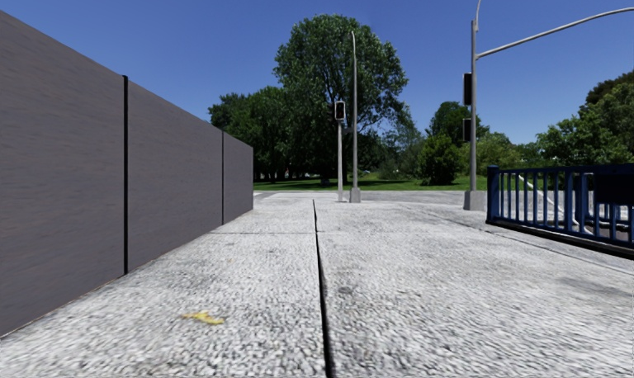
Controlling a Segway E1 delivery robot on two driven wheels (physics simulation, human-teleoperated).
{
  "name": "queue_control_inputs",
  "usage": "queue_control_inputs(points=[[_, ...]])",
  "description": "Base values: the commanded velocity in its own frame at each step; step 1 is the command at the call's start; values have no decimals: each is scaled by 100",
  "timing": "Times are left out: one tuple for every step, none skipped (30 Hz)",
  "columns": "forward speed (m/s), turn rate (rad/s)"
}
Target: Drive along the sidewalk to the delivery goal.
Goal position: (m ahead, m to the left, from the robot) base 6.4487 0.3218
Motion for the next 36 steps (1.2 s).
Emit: queue_control_inputs(points=[[200,4],[200,4],[200,5],[200,6],[200,12],[200,20],[200,20],[200,23],[200,23],[200,24],[200,24],[200,22],[200,3],[200,0],[200,0],[200,0],[200,0],[200,0],[200,0],[200,0],[200,0],[200,0],[200,0],[200,0],[200,0],[200,0],[200,0],[200,0],[200,0],[200,0],[200,0],[200,0],[200,0],[200,0],[200,0],[200,0]])
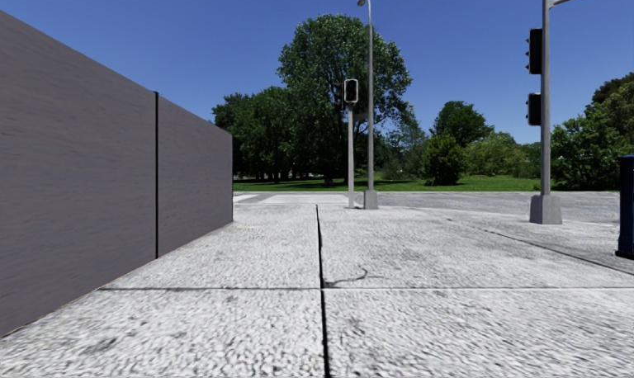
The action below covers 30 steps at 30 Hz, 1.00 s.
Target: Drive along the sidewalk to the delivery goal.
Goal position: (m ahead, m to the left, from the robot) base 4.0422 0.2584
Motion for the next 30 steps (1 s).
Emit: queue_control_inputs(points=[[200,0],[200,0],[200,0],[200,0],[200,0],[200,0],[200,0],[200,0],[200,0],[200,0],[200,0],[200,0],[200,0],[200,0],[200,0],[200,0],[200,0],[200,0],[200,0],[200,0],[200,0],[200,0],[200,0],[200,0],[200,0],[200,0],[200,0],[200,0],[200,0],[200,0]])
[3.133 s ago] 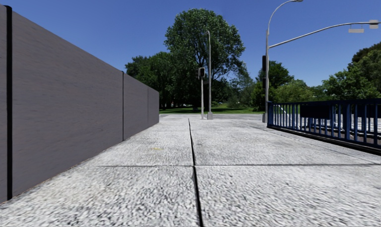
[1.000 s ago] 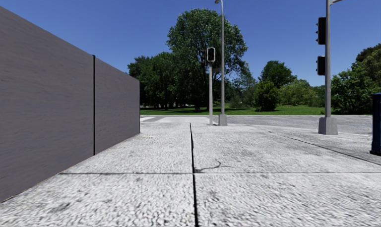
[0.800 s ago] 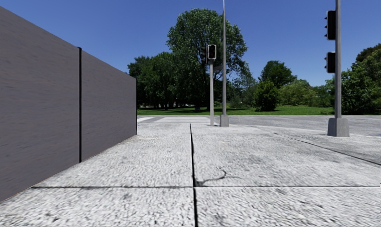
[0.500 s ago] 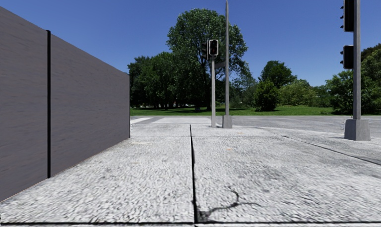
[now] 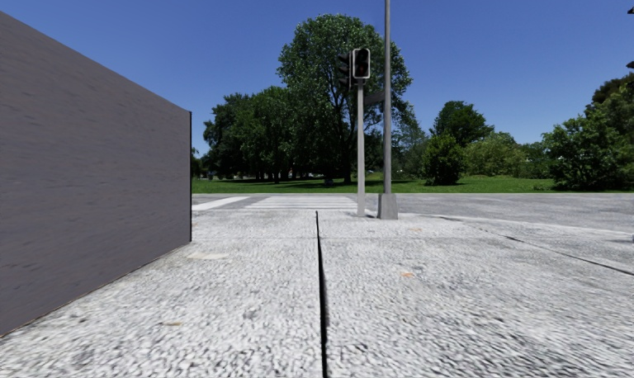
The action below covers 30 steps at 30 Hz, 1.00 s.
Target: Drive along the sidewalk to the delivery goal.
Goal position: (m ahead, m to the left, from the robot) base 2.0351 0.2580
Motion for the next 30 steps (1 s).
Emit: queue_control_inputs(points=[[200,0],[200,0],[200,0],[200,0],[200,0],[200,0],[200,0],[200,0],[200,0],[200,0],[200,0],[193,0],[193,0],[189,0],[182,0],[176,0],[166,0],[166,0],[146,0],[132,0],[127,0],[125,0],[125,0],[122,0],[111,0],[100,0],[94,0],[94,0],[88,0],[84,0]])
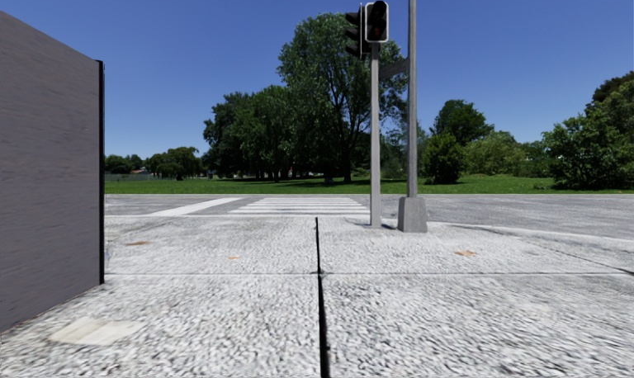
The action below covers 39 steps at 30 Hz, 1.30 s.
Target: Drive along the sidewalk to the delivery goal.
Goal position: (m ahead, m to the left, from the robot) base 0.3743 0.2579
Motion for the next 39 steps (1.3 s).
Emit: queue_control_inputs(points=[[74,0],[74,0],[65,0],[60,0],[56,0],[48,0],[48,0],[36,0],[21,0],[2,0],[2,0],[0,0],[0,0],[0,0],[0,0],[0,0],[0,0],[0,0],[0,0],[0,0],[0,0],[0,0],[0,0],[0,0],[0,0],[0,0],[0,0],[0,0],[0,0],[0,0],[0,0],[0,0],[0,0],[0,0],[0,0],[0,0],[0,0],[0,0],[0,0]])
